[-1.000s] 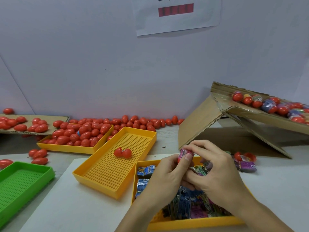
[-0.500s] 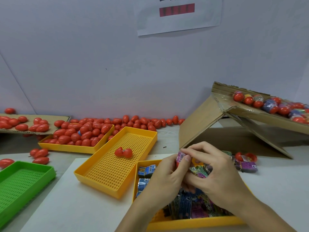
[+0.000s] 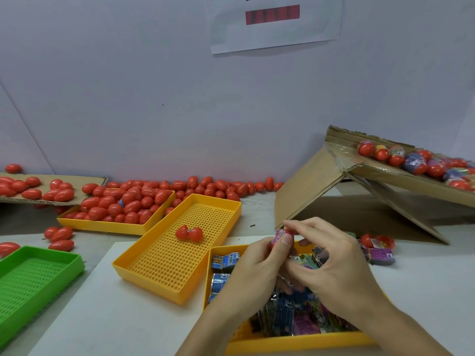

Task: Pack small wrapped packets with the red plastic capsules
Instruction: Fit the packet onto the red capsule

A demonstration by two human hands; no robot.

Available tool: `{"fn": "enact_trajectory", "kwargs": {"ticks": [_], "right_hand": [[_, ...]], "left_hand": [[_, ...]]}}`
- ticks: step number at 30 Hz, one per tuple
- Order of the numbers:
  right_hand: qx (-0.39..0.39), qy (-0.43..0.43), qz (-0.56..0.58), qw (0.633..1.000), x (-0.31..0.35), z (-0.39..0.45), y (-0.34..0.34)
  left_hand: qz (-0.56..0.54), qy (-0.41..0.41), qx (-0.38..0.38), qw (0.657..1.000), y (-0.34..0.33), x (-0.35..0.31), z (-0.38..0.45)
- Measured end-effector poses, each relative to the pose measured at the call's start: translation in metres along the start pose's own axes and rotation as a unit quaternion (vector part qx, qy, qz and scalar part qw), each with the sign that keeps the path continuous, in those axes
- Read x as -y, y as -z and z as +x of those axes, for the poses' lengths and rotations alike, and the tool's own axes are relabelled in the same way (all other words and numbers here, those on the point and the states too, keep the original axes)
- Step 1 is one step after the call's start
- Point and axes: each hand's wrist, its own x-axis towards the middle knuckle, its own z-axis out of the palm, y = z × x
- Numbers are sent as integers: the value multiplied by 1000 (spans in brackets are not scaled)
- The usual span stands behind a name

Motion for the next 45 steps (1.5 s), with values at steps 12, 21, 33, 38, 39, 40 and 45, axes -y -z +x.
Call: {"fn": "enact_trajectory", "kwargs": {"ticks": [12, 21, 33, 38, 39, 40, 45], "right_hand": [[-7, -3, -10, 1000, 3, 0, 1], [-15, -33, 44, 998, 3, -1, -2], [1, -75, 155, 985, 0, 1, 0], [1, -68, 142, 988, 1, 1, -2], [-2, -69, 147, 987, 1, 1, -2], [-4, -72, 153, 986, 1, 1, -3], [-13, -81, 159, 984, -1, 0, -3]], "left_hand": [[-81, -6, -8, 997, -3, -2, -2], [-109, 41, -61, 991, -3, -6, -1], [-237, 68, -7, 969, -2, -10, -2], [-241, 49, -14, 969, -2, -8, -3], [-238, 47, -15, 970, -3, -7, -3], [-233, 45, -15, 971, -3, -7, -3], [-216, 41, -3, 976, -5, -8, -5]]}}
